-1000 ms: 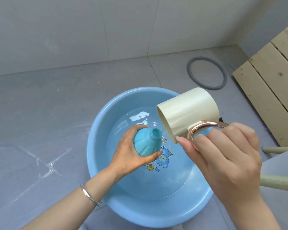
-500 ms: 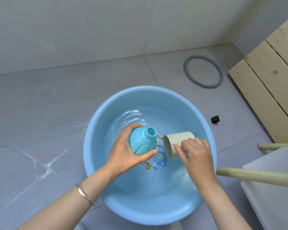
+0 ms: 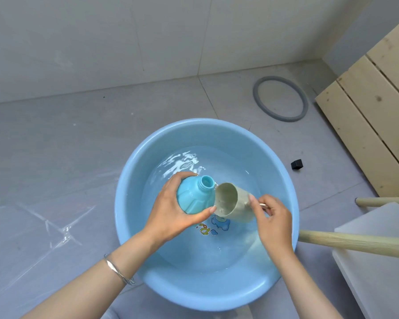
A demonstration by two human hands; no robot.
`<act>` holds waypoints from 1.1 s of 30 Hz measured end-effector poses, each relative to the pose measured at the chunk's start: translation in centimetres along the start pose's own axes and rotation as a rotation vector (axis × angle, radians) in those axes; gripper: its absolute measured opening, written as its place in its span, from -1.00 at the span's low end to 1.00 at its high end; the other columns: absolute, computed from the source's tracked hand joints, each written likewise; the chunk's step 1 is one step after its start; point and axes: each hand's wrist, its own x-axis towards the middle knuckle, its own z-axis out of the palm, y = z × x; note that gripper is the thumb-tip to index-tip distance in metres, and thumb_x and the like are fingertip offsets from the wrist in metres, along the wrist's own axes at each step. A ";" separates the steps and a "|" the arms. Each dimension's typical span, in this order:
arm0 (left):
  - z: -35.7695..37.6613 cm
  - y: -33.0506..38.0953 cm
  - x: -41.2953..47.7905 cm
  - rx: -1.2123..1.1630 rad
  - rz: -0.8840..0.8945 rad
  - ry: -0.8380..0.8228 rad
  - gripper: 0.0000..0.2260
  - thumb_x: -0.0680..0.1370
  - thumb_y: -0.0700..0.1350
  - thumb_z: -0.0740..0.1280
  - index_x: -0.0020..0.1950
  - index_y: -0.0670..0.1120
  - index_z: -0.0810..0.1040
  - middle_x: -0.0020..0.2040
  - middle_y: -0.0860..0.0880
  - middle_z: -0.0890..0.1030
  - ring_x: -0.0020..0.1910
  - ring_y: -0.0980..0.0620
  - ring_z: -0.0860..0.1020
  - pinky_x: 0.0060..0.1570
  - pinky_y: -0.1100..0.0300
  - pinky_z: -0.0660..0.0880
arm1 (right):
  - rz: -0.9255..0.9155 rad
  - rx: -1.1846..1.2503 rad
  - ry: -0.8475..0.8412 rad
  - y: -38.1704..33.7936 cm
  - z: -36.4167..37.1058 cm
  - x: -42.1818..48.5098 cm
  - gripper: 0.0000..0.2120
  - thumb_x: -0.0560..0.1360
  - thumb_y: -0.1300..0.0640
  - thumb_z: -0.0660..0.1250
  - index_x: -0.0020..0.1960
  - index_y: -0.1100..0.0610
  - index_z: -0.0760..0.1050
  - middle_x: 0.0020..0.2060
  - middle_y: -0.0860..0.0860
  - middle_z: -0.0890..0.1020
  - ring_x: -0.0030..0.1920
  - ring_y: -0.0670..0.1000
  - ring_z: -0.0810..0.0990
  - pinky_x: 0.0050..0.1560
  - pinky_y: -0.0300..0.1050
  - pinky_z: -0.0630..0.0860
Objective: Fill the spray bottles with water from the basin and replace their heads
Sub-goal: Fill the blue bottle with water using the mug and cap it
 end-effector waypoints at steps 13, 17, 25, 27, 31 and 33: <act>0.1 0.1 0.0 0.013 0.000 0.015 -0.42 0.19 0.25 0.52 0.14 0.19 0.43 0.08 0.22 0.54 0.13 0.14 0.51 0.15 0.09 0.49 | -0.006 0.291 0.182 -8.3 -6.4 0.1 -0.65 0.45 -0.17 0.31 -0.40 0.00 0.43 -0.54 -0.10 0.23 -0.46 -0.11 0.17 -0.42 -0.29 0.12; 0.3 0.3 0.1 0.009 -0.009 0.006 -0.41 0.18 0.27 0.52 0.14 0.22 0.42 0.07 0.21 0.55 0.11 0.10 0.52 0.12 0.06 0.50 | -0.153 0.243 0.180 -10.5 -7.2 0.1 -0.65 0.45 -0.14 0.29 -0.40 0.04 0.35 -0.52 -0.16 0.32 -0.43 -0.11 0.25 -0.38 -0.35 0.18; 0.4 0.4 0.1 0.001 -0.001 0.007 -0.40 0.17 0.28 0.53 0.15 0.24 0.42 0.12 0.19 0.54 0.14 0.09 0.52 0.13 0.01 0.51 | -0.489 -0.068 0.211 -12.3 -7.2 -0.1 -0.65 0.50 0.01 0.31 -0.37 0.20 0.43 -0.42 -0.19 0.37 -0.29 -0.14 0.32 -0.20 -0.27 0.23; 0.4 0.4 0.1 0.002 0.003 0.007 -0.40 0.18 0.27 0.53 0.14 0.25 0.41 0.13 0.20 0.54 0.14 0.10 0.53 0.14 0.01 0.50 | -0.536 -0.122 0.231 -12.6 -7.2 -0.1 -0.66 0.50 0.03 0.32 -0.36 0.21 0.44 -0.41 -0.16 0.38 -0.29 -0.11 0.32 -0.17 -0.25 0.24; 0.5 0.3 0.1 0.020 0.007 0.009 -0.41 0.18 0.28 0.52 0.14 0.25 0.41 0.09 0.20 0.53 0.13 0.10 0.52 0.14 0.03 0.50 | -0.614 -0.216 0.273 -13.0 -7.1 0.0 -0.67 0.50 0.07 0.33 -0.36 0.24 0.45 -0.45 0.02 0.42 -0.33 0.05 0.27 -0.17 -0.14 0.25; 0.5 0.3 0.1 0.020 0.008 0.013 -0.41 0.18 0.28 0.52 0.13 0.26 0.41 0.09 0.21 0.53 0.13 0.10 0.52 0.14 0.03 0.50 | -0.647 -0.253 0.290 -13.1 -7.1 0.0 -0.66 0.51 0.07 0.33 -0.36 0.25 0.46 -0.46 0.05 0.43 -0.34 0.07 0.28 -0.19 -0.09 0.23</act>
